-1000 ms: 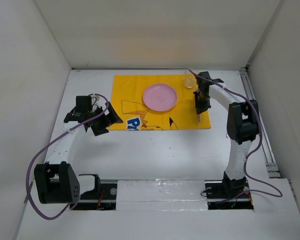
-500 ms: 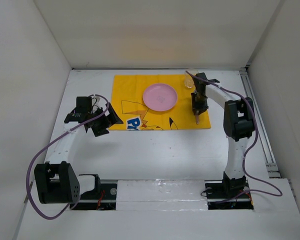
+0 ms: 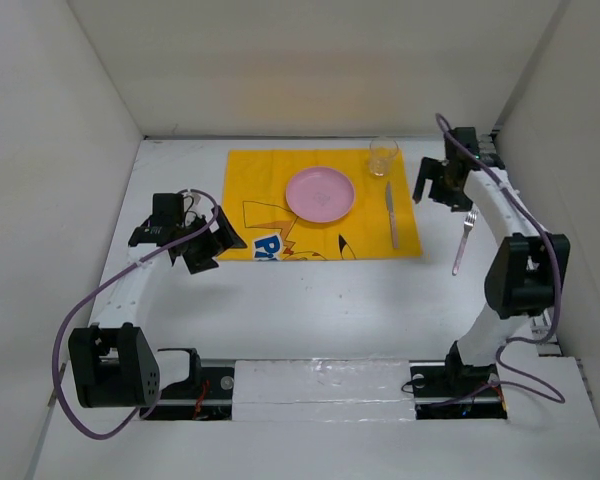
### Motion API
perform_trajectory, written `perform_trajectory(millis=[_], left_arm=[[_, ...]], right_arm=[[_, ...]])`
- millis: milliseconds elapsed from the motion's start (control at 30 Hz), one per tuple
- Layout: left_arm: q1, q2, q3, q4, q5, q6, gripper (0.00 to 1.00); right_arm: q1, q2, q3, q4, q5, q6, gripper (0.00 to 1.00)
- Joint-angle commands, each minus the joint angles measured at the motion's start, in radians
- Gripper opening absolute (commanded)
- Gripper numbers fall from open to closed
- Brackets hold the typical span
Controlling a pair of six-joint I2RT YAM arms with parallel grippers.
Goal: Set the dinner table for one person
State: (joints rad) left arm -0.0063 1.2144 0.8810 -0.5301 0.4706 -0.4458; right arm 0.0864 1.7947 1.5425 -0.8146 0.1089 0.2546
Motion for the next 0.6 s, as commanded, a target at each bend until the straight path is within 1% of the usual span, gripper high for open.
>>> perform_trajectory(millis=[0,67,200,233,333,400,433,567], left_arm=[[-0.001,-0.032,0.021,-0.018,-0.010,0.018,1.00],[-0.001,-0.032,0.045,-0.053,-0.024,0.028,1.00],[-0.001,-0.053,0.078,-0.083,-0.050,0.061,1.00],[-0.001,-0.053,0.078,-0.084,-0.061,0.073,1.00],[-0.001,-0.073,0.087,-0.084,-0.073,0.073,1.00],[-0.001,-0.073,0.076,-0.084,-0.082,0.073,1.00],[-0.001,-0.084,0.076,-0.084,-0.082,0.073,1.00],[-0.001,-0.093,0.076,-0.084,-0.072,0.073,1.00]], right_arm=[[-0.124,-0.066,-0.079,0.012,0.080,0.054,1.00],[-0.171,-0.087,-0.165,0.028,0.106,0.072,1.00],[-0.298,-0.147,-0.327,0.107,0.097,0.081,1.00],[-0.319,-0.147,-0.328,0.107,0.097,0.081,1.00],[-0.364,-0.129,-0.371,0.137,0.022,0.071,0.97],[-0.364,-0.089,-0.371,0.137,0.006,0.060,0.93],[-0.364,-0.080,-0.371,0.137,-0.008,0.060,0.93],[-0.364,-0.029,-0.381,0.163,-0.028,0.060,0.83]])
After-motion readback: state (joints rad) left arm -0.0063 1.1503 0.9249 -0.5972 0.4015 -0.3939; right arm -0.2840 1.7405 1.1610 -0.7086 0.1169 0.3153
